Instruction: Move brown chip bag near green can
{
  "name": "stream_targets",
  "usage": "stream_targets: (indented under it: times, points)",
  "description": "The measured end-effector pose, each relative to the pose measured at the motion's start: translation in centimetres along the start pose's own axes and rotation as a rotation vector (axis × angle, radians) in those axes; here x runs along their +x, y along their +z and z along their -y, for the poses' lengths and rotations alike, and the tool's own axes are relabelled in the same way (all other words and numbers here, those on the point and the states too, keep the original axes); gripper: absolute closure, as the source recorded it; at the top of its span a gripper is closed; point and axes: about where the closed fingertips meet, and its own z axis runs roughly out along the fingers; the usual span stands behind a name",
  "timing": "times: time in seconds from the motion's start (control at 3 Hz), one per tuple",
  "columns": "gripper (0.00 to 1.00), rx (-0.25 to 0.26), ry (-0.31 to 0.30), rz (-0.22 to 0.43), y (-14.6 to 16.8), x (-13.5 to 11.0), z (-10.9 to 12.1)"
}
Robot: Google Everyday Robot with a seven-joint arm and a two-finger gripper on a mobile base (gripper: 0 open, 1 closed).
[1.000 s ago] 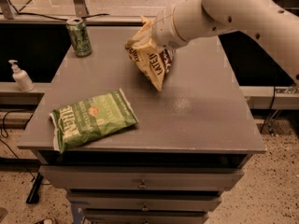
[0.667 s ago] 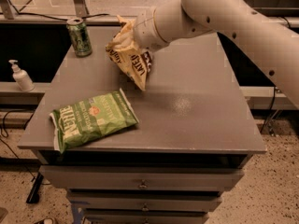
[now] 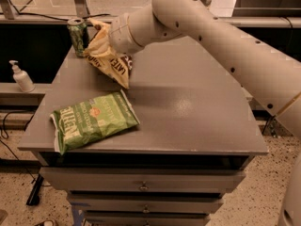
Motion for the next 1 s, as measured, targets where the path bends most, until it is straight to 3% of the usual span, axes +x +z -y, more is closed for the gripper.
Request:
stream_targets:
  times: [0.67, 1.0]
  points:
    - [1.00, -0.040, -0.048, 0.007, 4.6, 0.6, 0.3]
    - [0.82, -0.042, -0.052, -0.009, 5.4, 1.3, 0.5]
